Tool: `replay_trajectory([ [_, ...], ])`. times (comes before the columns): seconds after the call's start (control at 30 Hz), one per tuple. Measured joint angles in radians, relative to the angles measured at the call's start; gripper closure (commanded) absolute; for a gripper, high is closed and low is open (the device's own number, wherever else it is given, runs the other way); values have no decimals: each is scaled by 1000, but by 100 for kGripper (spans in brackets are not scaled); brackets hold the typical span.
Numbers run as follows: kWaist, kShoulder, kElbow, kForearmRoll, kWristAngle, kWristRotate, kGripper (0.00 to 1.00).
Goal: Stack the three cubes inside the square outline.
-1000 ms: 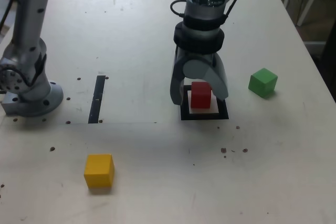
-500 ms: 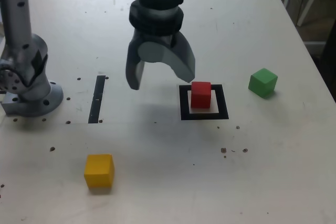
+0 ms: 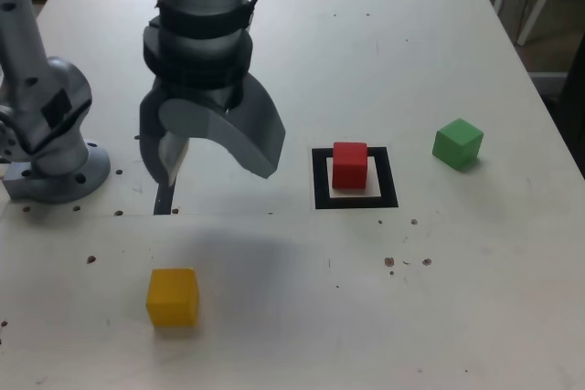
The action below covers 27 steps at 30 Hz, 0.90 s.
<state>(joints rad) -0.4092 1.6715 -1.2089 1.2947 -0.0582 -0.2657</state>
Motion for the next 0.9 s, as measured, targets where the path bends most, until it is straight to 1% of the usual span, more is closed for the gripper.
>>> replay_trajectory([
  [0.13,-70,-29,33,-6,-18,-80,1],
  [0.27,-114,-41,42,-14,-23,-139,0],
  [0.43,-202,-50,58,-22,-39,-259,0],
  [0.6,-274,-43,94,-66,-75,-388,0],
  [0.77,-318,-10,110,-108,-103,-432,0],
  [0.9,-358,19,106,-133,-116,-454,1],
])
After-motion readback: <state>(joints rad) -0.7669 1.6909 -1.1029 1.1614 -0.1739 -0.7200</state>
